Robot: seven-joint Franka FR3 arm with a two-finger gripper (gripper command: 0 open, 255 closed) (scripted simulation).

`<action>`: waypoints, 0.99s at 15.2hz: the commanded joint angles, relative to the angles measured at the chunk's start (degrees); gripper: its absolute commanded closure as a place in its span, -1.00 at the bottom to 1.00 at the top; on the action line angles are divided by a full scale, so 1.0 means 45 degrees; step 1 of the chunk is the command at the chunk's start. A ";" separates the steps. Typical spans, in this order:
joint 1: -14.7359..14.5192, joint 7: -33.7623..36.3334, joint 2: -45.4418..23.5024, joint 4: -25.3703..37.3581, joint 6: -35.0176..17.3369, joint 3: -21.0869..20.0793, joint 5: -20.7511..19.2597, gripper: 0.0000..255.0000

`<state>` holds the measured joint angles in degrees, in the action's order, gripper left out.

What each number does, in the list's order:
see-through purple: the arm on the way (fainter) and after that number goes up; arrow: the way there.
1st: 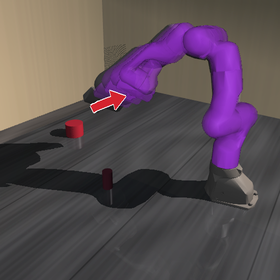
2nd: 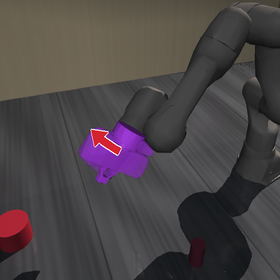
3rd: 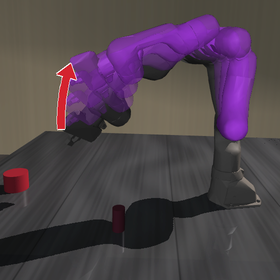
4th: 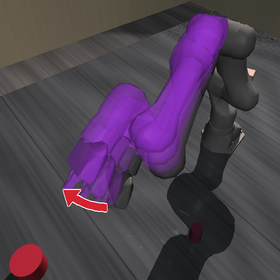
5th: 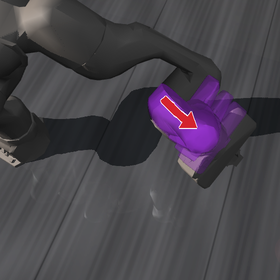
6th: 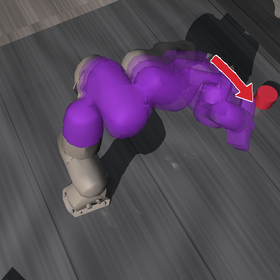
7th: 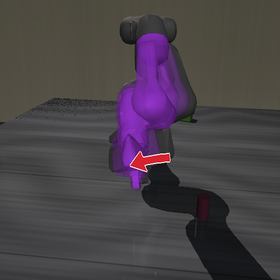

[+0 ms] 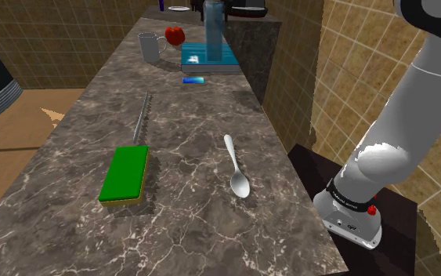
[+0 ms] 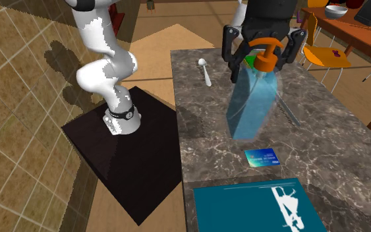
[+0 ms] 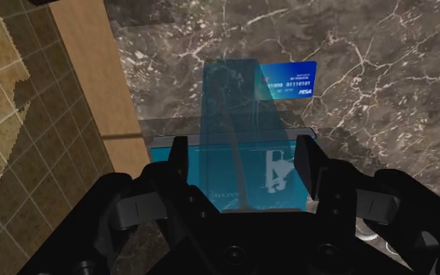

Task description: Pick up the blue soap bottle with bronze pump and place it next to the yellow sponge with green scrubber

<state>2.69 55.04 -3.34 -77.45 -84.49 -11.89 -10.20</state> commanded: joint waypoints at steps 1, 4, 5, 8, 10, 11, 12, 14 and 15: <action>-0.0237 0.0488 0.0487 -0.0587 -0.0034 -0.0217 0.0065 1.00; -0.0619 0.1271 0.1088 -0.1266 0.0003 -0.0597 0.0168 1.00; -0.0748 0.1537 0.1260 -0.1451 0.0028 -0.0730 0.0204 1.00; -0.1132 0.2356 0.1692 -0.1892 0.0138 -0.1163 0.0314 1.00; -0.1396 0.2919 0.1909 -0.2095 0.0233 -0.1466 0.0387 1.00; -0.1526 0.3205 0.1997 -0.2171 0.0287 -0.1626 0.0422 1.00; -0.1659 0.3496 0.2071 -0.2229 0.0344 -0.1787 0.0456 1.00; -0.1927 0.4090 0.2174 -0.2295 0.0469 -0.2121 0.0516 1.00; -0.2058 0.4393 0.2204 -0.2303 0.0535 -0.2298 0.0542 1.00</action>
<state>-5.96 73.36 6.32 -87.77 -82.50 -21.44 -7.92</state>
